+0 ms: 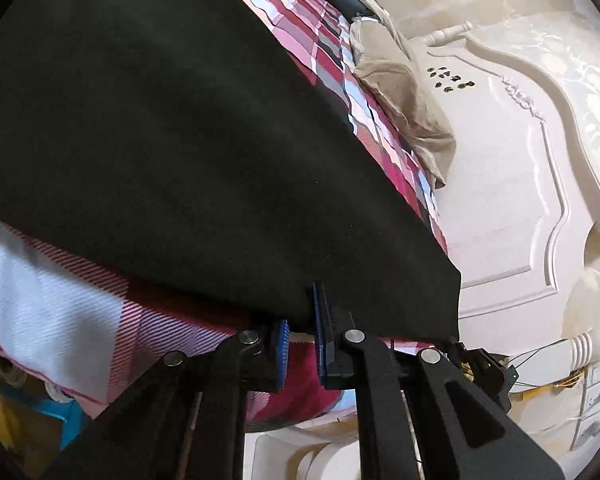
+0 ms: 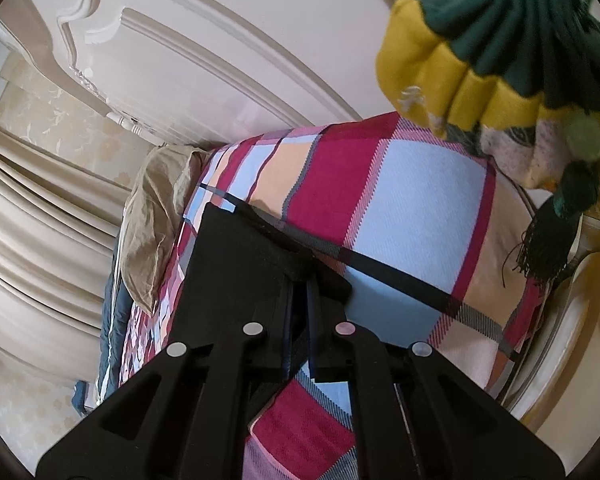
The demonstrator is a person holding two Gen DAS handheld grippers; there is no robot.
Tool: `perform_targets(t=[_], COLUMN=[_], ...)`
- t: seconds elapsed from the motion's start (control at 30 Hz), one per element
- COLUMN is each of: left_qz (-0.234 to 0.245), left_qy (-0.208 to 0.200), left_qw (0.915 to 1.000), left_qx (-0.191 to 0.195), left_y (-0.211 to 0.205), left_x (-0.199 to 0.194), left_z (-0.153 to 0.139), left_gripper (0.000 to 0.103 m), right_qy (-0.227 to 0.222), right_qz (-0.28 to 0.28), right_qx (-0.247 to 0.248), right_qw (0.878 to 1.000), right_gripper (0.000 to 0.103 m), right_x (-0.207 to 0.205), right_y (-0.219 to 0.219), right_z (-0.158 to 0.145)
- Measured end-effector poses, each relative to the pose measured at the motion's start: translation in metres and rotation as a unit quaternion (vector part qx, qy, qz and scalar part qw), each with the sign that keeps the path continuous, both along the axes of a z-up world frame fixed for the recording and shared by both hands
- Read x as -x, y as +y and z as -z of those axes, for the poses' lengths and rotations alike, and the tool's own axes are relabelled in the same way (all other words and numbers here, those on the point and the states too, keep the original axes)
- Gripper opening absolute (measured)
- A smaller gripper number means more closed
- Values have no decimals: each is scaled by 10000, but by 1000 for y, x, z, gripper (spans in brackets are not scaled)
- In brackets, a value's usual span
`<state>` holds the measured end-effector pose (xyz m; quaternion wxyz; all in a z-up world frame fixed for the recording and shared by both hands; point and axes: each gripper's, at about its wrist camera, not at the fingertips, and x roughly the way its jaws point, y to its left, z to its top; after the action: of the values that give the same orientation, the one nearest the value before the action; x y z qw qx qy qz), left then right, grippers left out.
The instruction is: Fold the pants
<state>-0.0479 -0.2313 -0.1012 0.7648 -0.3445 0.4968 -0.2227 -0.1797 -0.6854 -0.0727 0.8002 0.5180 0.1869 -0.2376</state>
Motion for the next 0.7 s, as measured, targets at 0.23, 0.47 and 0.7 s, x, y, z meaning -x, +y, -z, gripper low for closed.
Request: perform_targets(t=[0.23, 0.47, 0.7], left_qz=[664, 1231, 801], left_qy=[-53, -872, -1890], left_qw=[9977, 9885, 9717], left_qx=[99, -43, -1172], left_y=[-7, 7, 78], left_x=[8, 28, -3], left_z=[-11, -52, -88], left_gripper=[60, 81, 86], right_qy=[-5, 539, 937], right_qz=[-289, -588, -1623], right_qx=[-181, 832, 1793], right_qw=[9994, 9933, 9658], right_gripper=[9, 57, 72], right_x=[6, 13, -43], right_y=[-5, 11, 7], right_z=[-4, -47, -74])
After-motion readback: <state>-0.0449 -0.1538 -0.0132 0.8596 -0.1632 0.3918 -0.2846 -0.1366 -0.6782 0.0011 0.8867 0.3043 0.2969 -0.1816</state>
